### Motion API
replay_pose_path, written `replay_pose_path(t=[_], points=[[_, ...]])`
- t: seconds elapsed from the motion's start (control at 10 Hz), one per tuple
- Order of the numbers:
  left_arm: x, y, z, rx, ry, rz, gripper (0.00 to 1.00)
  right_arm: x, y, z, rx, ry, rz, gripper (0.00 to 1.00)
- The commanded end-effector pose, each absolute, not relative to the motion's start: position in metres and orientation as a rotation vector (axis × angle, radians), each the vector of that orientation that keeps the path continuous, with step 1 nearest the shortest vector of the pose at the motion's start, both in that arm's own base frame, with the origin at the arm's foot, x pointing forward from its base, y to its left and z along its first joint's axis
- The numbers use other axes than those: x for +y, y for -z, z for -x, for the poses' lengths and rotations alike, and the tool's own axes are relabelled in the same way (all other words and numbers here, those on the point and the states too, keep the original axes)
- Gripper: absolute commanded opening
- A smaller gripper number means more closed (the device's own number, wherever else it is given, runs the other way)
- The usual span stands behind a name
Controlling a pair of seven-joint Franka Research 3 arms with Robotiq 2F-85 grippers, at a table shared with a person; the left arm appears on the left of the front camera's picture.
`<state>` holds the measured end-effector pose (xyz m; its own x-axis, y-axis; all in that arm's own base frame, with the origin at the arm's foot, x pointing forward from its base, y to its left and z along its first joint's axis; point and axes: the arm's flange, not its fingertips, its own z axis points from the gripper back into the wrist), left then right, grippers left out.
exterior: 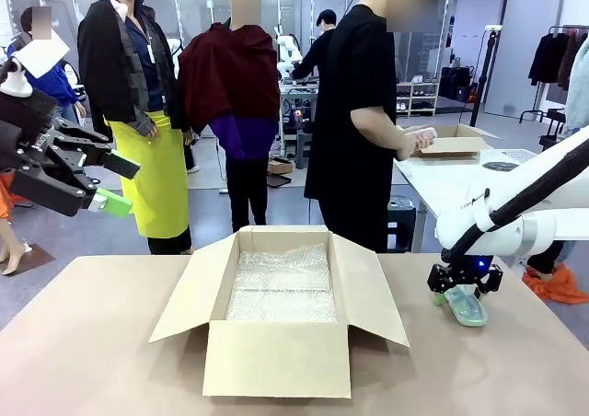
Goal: Pack the glasses set securely to prepare it for shipping.
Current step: Place the Glasses case inside the Package Box.
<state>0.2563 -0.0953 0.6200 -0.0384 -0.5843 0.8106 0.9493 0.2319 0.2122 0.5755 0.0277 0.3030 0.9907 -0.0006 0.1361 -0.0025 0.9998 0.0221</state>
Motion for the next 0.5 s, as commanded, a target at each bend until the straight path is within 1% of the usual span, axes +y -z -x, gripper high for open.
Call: replay_pose_path(t=[0.0, 0.1, 0.2, 0.3, 0.4], points=[[-0.0948, -0.6208, -0.257, -0.969, 1.336, 0.499, 1.0, 0.0327, -0.304, -0.5768, -0.136, 0.017, -0.033, 0.74], [-0.0948, -0.6208, -0.257, -0.969, 1.336, 0.499, 1.0, 0.0357, -0.2972, -0.5817, -0.129, 0.01, -0.029, 0.62], [-0.0948, -0.6208, -0.257, -0.969, 1.336, 0.499, 1.0, 0.0354, -0.2959, -0.5826, -0.124, 0.014, -0.03, 0.55], [-0.0948, -0.6208, -0.257, -0.969, 1.336, 0.499, 1.0, 0.0348, -0.2961, -0.5835, -0.12, 0.015, -0.027, 0.42], [-0.0948, -0.6208, -0.257, -0.969, 1.336, 0.499, 1.0, 0.034, -0.2977, -0.5843, -0.123, 0.014, -0.018, 0.36]])
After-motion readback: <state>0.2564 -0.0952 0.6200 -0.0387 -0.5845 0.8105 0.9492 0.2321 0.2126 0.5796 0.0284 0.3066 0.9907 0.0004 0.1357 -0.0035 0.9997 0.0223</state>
